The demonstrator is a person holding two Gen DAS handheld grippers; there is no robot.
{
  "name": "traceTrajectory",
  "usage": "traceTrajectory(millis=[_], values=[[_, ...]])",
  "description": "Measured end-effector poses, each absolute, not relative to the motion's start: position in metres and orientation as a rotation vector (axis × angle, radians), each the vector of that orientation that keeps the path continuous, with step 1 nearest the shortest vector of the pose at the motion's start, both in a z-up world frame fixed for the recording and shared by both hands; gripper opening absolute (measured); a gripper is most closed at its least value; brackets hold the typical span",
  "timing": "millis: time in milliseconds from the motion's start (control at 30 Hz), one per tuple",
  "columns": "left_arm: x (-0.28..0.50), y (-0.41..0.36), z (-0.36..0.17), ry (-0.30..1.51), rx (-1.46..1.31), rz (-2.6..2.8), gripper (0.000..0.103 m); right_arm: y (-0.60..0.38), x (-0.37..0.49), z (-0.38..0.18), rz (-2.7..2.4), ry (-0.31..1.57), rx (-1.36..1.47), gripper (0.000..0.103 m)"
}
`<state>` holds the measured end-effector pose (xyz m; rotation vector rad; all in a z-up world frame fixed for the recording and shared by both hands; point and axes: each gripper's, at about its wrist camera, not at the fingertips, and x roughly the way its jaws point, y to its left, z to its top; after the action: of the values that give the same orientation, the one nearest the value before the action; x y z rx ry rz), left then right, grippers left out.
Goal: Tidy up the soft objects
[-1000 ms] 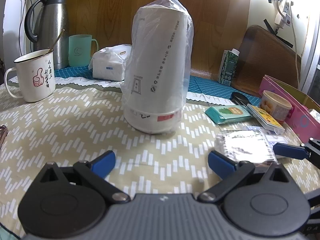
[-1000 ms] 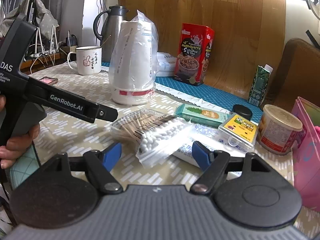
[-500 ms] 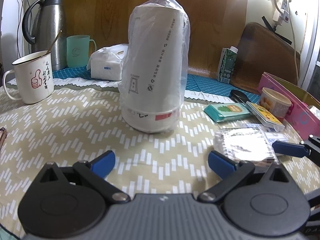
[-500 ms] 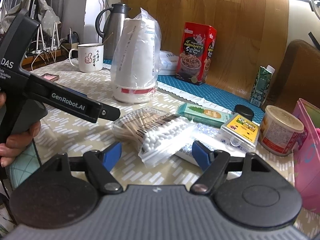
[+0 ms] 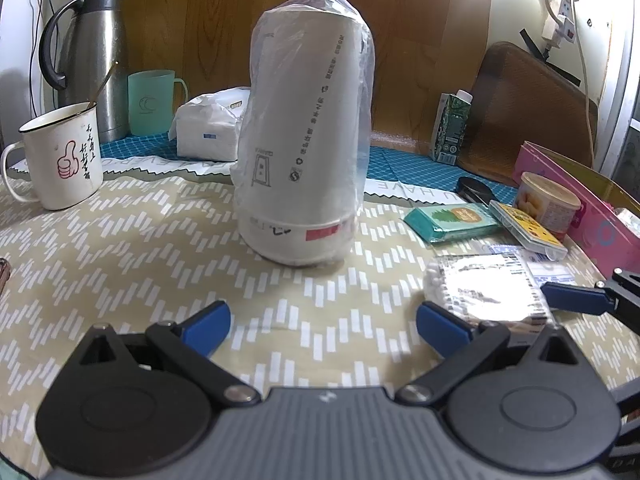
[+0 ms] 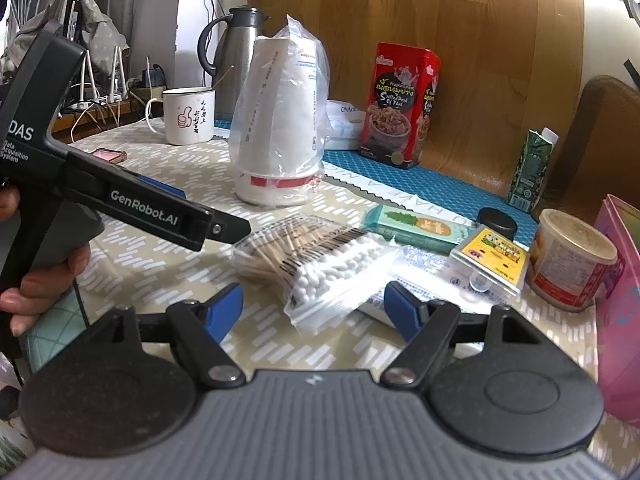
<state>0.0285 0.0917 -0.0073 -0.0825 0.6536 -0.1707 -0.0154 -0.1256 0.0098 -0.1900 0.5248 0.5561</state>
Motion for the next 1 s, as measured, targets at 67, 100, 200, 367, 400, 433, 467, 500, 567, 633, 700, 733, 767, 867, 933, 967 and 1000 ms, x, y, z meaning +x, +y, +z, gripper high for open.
traceTrajectory(millis=[67,100,200,367,400,433,467,500,567,633,700,733,767,867,933,967,1000], values=[[0.0284,0.0927,-0.0072,0.653,-0.088,-0.174,0.103,-0.1253,-0.0159,0.0098,0.556,0.522,-0.193,0.080],[0.0284,0.0926,-0.0072,0.653,-0.088,-0.174,0.103,-0.1250,-0.0160,0.0098,0.556,0.524,-0.190,0.080],[0.0291,0.0918,-0.0070,0.655,-0.085,-0.173,0.103,-0.1255,-0.0159,0.0096,0.566,0.529,-0.183,0.080],[0.0281,0.0922,-0.0068,0.653,-0.090,-0.176,0.103,-0.1268,-0.0148,0.0093,0.568,0.526,-0.189,0.080],[0.0284,0.0919,-0.0068,0.654,-0.087,-0.176,0.103,-0.1270,-0.0143,0.0092,0.569,0.528,-0.187,0.080],[0.0287,0.0917,-0.0067,0.654,-0.086,-0.176,0.103,-0.1269,-0.0140,0.0089,0.570,0.529,-0.187,0.080],[0.0288,0.0917,-0.0068,0.655,-0.086,-0.176,0.103,-0.1266,-0.0137,0.0086,0.573,0.531,-0.189,0.080],[0.0286,0.0918,-0.0069,0.654,-0.086,-0.176,0.103,-0.1263,-0.0138,0.0084,0.574,0.532,-0.192,0.080],[0.0278,0.0931,-0.0069,0.652,-0.091,-0.180,0.103,-0.1262,-0.0147,0.0084,0.571,0.528,-0.197,0.080],[0.0282,0.0933,-0.0069,0.653,-0.091,-0.180,0.103,-0.1261,-0.0143,0.0081,0.572,0.529,-0.197,0.080],[0.0285,0.0921,-0.0068,0.655,-0.084,-0.178,0.103,-0.1261,-0.0139,0.0081,0.573,0.532,-0.197,0.080],[0.0286,0.0916,-0.0067,0.656,-0.084,-0.177,0.103,-0.1257,-0.0137,0.0080,0.574,0.534,-0.199,0.080],[0.0284,0.0918,-0.0067,0.655,-0.084,-0.177,0.103,-0.1254,-0.0137,0.0079,0.577,0.535,-0.200,0.080],[0.0287,0.0921,-0.0064,0.651,-0.091,-0.181,0.103,-0.1253,-0.0145,0.0080,0.575,0.530,-0.205,0.080],[0.0287,0.0932,-0.0066,0.650,-0.097,-0.185,0.103,-0.1259,-0.0138,0.0080,0.580,0.532,-0.201,0.080],[0.0287,0.0932,-0.0065,0.649,-0.099,-0.191,0.103,-0.1263,-0.0134,0.0079,0.581,0.534,-0.199,0.080],[0.0284,0.0934,-0.0062,0.646,-0.103,-0.202,0.102,-0.1260,-0.0132,0.0078,0.584,0.536,-0.200,0.080]])
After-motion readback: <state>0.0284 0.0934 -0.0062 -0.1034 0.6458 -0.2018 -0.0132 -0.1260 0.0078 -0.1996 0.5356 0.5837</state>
